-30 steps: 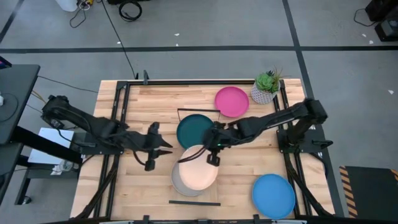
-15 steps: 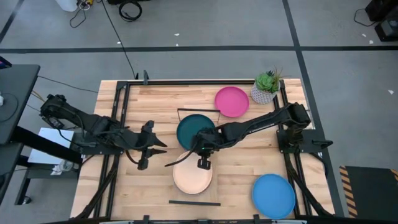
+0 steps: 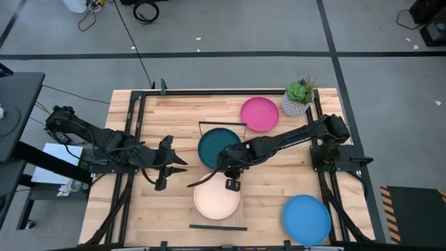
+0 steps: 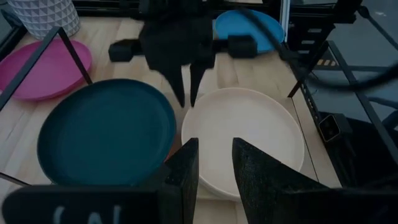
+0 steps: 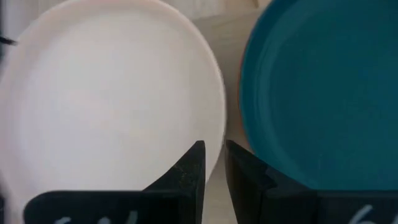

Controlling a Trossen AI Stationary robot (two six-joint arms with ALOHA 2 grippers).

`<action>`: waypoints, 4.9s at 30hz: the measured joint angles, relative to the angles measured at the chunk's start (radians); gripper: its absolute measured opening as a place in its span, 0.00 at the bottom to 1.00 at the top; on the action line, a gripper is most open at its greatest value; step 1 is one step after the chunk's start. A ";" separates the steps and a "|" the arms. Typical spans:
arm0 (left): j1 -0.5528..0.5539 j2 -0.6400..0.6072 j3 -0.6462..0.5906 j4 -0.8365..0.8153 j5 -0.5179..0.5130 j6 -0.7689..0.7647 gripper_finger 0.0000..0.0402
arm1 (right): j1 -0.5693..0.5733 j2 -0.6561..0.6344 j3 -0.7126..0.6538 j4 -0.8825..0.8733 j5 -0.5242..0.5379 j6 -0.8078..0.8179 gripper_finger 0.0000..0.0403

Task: Place and stack plates onto a shelf
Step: Stack the light orange plate on top of the gray plate on the shelf, then stack the light blue plate on top of the dark blue plate on the shelf

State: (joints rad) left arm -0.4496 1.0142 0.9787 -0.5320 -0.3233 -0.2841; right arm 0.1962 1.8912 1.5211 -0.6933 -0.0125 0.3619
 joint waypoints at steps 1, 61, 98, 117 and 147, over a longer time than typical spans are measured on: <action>0.000 0.000 0.000 0.000 0.000 0.000 0.26 | 0.004 -0.013 0.000 -0.007 -0.006 0.001 0.17; -0.008 0.000 -0.120 -0.026 0.006 -0.117 0.26 | 0.449 -0.504 -0.687 -0.044 -0.033 0.354 0.17; 0.079 0.170 -0.119 0.311 -0.113 0.593 0.26 | 0.256 -0.572 -0.687 -0.175 -0.214 0.316 0.03; 0.079 0.477 -0.119 0.802 -0.331 1.423 0.54 | -0.203 -0.803 -0.687 -0.047 -0.284 0.500 0.05; 0.050 0.587 -0.119 1.085 -0.130 1.919 0.58 | -0.258 -0.728 -0.687 0.131 -0.313 0.420 0.05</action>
State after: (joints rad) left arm -0.3991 1.6014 0.8600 0.5533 -0.4534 1.6348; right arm -0.0618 1.1633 0.8341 -0.5625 -0.3252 0.7822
